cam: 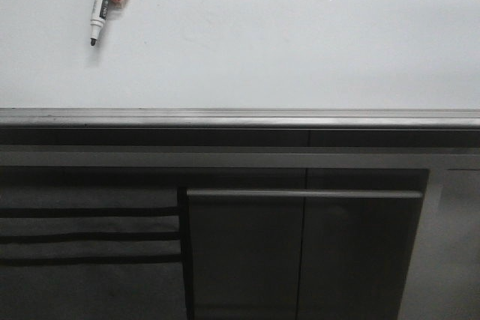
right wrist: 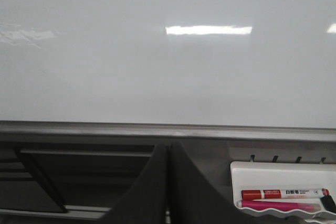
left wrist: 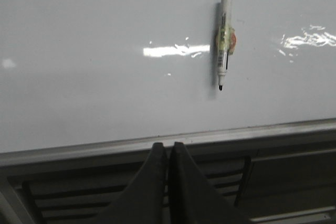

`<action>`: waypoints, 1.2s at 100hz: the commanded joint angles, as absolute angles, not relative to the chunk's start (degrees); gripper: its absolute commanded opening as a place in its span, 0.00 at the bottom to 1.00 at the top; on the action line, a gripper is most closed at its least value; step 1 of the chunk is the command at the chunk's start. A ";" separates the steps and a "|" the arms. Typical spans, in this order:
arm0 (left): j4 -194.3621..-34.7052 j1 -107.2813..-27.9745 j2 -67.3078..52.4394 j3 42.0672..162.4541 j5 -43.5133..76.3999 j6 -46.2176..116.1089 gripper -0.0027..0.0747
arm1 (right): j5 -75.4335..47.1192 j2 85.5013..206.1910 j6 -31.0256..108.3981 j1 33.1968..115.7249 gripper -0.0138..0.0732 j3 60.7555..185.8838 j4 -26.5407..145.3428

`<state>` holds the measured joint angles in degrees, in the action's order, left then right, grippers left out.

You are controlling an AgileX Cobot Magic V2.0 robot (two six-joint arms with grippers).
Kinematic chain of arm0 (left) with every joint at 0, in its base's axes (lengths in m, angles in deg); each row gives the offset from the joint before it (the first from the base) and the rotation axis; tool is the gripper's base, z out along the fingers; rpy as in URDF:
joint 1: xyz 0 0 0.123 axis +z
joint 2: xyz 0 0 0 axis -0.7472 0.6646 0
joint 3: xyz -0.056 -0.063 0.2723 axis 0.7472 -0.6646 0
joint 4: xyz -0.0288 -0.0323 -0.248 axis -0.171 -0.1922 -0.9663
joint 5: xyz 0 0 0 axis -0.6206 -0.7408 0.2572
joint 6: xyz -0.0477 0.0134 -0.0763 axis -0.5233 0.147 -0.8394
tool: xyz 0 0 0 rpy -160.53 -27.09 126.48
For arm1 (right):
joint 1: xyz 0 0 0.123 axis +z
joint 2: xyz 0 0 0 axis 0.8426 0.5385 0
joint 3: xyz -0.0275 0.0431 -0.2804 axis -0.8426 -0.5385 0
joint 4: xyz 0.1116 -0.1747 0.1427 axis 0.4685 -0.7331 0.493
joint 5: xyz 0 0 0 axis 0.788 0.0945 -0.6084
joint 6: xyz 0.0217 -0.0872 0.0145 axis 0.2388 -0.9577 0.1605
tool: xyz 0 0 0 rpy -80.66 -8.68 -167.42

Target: Write number 0 on whiteboard

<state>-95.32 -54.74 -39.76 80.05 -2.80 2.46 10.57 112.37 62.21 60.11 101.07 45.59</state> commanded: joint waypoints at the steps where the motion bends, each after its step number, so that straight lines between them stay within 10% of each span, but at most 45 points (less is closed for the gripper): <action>1: -96.28 -55.13 -37.14 81.97 2.27 1.98 0.01 | 7.33 113.90 61.41 59.73 0.07 103.00 45.36; 29: -96.01 -55.13 -31.37 81.97 2.04 1.98 0.05 | 9.29 114.96 61.31 59.73 0.12 103.00 45.36; 56: -100.68 -55.24 -26.58 82.07 5.50 1.98 0.62 | 9.97 114.96 61.09 59.73 0.53 103.00 45.36; 120: -98.54 -71.45 0.99 91.66 24.73 3.47 0.63 | 8.17 114.96 61.09 59.73 0.51 103.00 45.36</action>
